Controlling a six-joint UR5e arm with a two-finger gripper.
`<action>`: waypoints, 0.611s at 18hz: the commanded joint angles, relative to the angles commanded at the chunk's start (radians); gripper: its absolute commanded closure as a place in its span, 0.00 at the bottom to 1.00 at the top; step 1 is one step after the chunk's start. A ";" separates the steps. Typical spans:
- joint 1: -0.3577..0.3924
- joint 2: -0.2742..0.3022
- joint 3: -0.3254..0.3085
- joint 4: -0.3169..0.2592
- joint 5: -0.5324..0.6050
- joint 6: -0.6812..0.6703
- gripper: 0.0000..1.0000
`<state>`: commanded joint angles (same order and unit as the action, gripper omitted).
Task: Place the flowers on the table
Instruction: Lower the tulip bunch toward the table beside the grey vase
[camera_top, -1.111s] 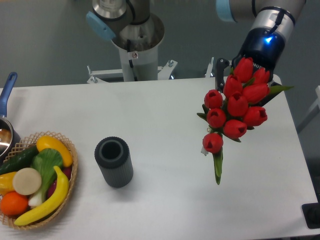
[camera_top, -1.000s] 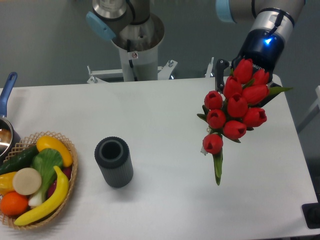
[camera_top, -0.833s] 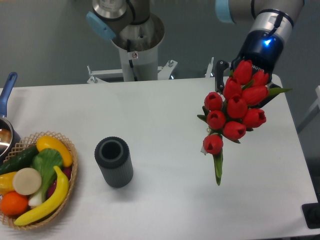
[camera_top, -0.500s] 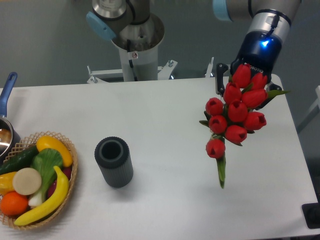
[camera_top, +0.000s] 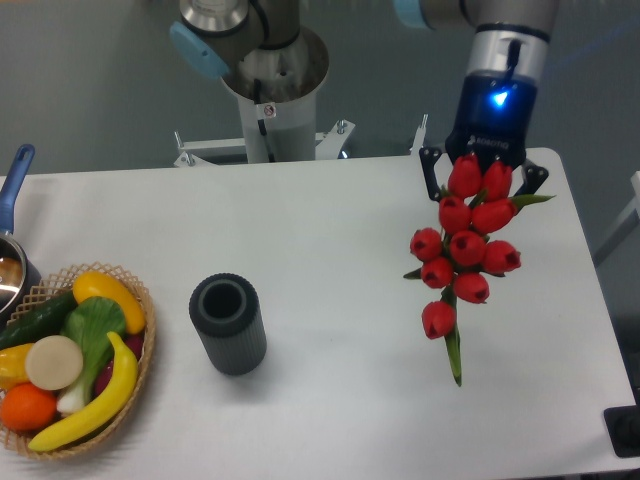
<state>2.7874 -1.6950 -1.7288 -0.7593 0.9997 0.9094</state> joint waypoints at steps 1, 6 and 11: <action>-0.015 -0.011 -0.006 0.000 0.051 0.031 0.61; -0.078 -0.060 -0.020 -0.009 0.255 0.060 0.60; -0.129 -0.110 -0.026 -0.029 0.385 0.103 0.61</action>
<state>2.6585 -1.8054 -1.7549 -0.7884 1.3849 1.0124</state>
